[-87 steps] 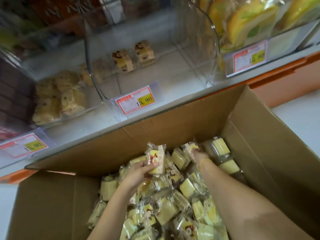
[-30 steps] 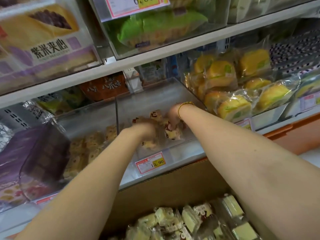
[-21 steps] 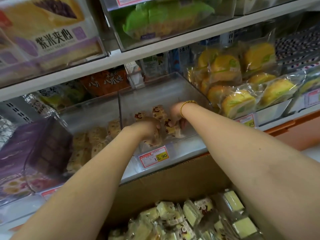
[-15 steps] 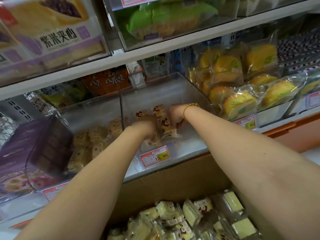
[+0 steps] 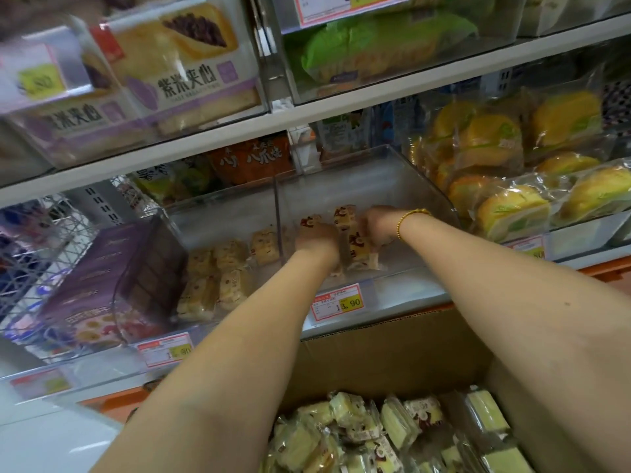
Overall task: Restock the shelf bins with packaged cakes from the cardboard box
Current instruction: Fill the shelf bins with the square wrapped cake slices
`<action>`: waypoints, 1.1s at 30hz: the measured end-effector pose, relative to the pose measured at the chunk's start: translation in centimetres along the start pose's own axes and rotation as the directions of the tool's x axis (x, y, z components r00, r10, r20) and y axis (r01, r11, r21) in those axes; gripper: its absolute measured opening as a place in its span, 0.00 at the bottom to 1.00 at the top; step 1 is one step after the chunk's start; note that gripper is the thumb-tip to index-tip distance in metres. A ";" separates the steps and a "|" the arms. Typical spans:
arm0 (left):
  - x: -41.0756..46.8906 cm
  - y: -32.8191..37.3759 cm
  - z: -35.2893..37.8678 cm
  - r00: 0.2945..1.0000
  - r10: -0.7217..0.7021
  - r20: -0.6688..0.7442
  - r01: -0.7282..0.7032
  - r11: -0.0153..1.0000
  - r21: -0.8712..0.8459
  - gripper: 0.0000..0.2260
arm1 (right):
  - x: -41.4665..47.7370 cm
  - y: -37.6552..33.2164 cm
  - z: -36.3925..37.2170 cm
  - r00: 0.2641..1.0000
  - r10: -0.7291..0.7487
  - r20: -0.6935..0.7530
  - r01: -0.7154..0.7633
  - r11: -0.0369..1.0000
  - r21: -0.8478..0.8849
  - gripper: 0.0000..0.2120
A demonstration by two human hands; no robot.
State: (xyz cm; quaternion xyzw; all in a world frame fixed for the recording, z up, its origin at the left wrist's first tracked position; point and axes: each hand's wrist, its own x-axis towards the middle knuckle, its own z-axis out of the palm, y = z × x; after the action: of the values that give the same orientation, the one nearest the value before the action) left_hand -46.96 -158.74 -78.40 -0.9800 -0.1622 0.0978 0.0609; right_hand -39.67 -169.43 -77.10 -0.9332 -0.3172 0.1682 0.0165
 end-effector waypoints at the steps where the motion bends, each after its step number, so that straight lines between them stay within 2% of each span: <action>1: 0.1 0.2 0.1 1.000 0.000 0.004 0.000 1.000 -0.012 0.16 | -0.2 -0.2 0.2 1.000 -0.012 -0.005 0.012 1.000 -0.012 0.15; 3: 0.0 0.2 -0.3 0.999 0.015 0.043 -0.013 0.999 -0.044 0.15 | -0.9 -0.4 0.4 0.999 -0.032 -0.023 0.032 0.999 0.008 0.15; 5: -1.2 0.0 -1.3 0.999 0.033 0.033 -0.030 0.996 -0.085 0.14 | -2.3 -0.5 0.1 0.996 -0.020 -0.086 0.028 0.994 0.103 0.15; 7: -3.7 -0.3 -2.3 0.988 0.028 -0.151 -0.057 0.981 -0.186 0.11 | -4.3 -0.4 -0.3 0.969 0.042 -0.243 0.021 0.967 0.252 0.14; 8: -5.5 -0.5 -2.4 0.955 0.023 -0.297 -0.102 0.961 -0.256 0.10 | -5.5 -0.4 -0.3 0.940 0.074 -0.334 0.037 0.949 0.312 0.13; 10: -9.8 -0.8 -2.1 0.836 -0.020 -0.548 -0.244 0.882 -0.404 0.12 | -9.1 -0.7 0.3 0.884 0.078 -0.461 0.111 0.923 0.370 0.08; 12: -14.1 -1.3 -0.9 0.742 -0.047 -0.668 -0.380 0.792 -0.478 0.16 | -13.3 -1.4 1.4 0.882 0.035 -0.470 0.177 0.899 0.400 0.10; 14: -17.5 -2.0 1.4 0.706 -0.010 -0.708 -0.478 0.731 -0.487 0.18 | -16.9 -2.2 3.2 0.913 -0.002 -0.409 0.186 0.893 0.410 0.11; 15: -18.9 -2.3 3.0 0.712 0.016 -0.702 -0.504 0.708 -0.495 0.18 | -18.0 -2.4 4.6 0.931 -0.014 -0.365 0.176 0.893 0.414 0.12; 16: -19.8 -2.5 4.7 0.736 0.035 -0.677 -0.506 0.692 -0.515 0.17 | -18.6 -2.5 6.2 0.947 -0.018 -0.319 0.161 0.890 0.427 0.12; 18: -20.6 -2.8 8.3 0.834 0.037 -0.551 -0.415 0.700 -0.580 0.18 | -18.9 -2.4 10.0 0.980 -0.017 -0.196 0.108 0.879 0.464 0.12; 20: -20.8 -3.3 12.0 0.944 0.022 -0.329 -0.234 0.747 -0.622 0.17 | -18.6 -2.2 14.1 0.999 -0.013 -0.050 0.035 0.875 0.482 0.09; 22: -21.4 -3.8 16.3 0.998 -0.031 -0.059 -0.018 0.724 -0.690 0.13 | -18.3 -2.1 18.6 0.997 0.000 0.083 -0.039 0.880 0.473 0.07; 24: -22.5 -3.9 20.9 0.987 -0.080 0.142 0.157 0.691 -0.706 0.09 | -18.2 -1.8 22.8 0.982 0.009 0.188 -0.087 0.908 0.411 0.04; 27: -24.2 -3.3 26.4 0.937 -0.034 0.348 0.252 0.755 -0.605 0.07 | -18.3 -1.1 27.6 0.941 -0.009 0.339 -0.092 0.955 0.282 0.05; 30: -24.8 -2.1 28.8 0.836 0.136 0.532 0.213 0.813 -0.542 0.05 | -18.5 0.2 30.6 0.890 0.014 0.456 -0.150 0.953 0.263 0.05; 33: -24.6 -0.6 29.4 0.768 0.253 0.589 0.052 0.891 -0.450 0.12 | -19.0 1.3 32.4 0.857 0.016 0.515 -0.194 0.936 0.294 0.05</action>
State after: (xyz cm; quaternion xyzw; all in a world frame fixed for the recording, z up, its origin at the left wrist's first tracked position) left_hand -76.19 -163.68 -102.66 -0.8841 -0.1365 0.3854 -0.2262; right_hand -63.46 -184.30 -102.03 -0.8559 -0.2247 0.4584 0.0824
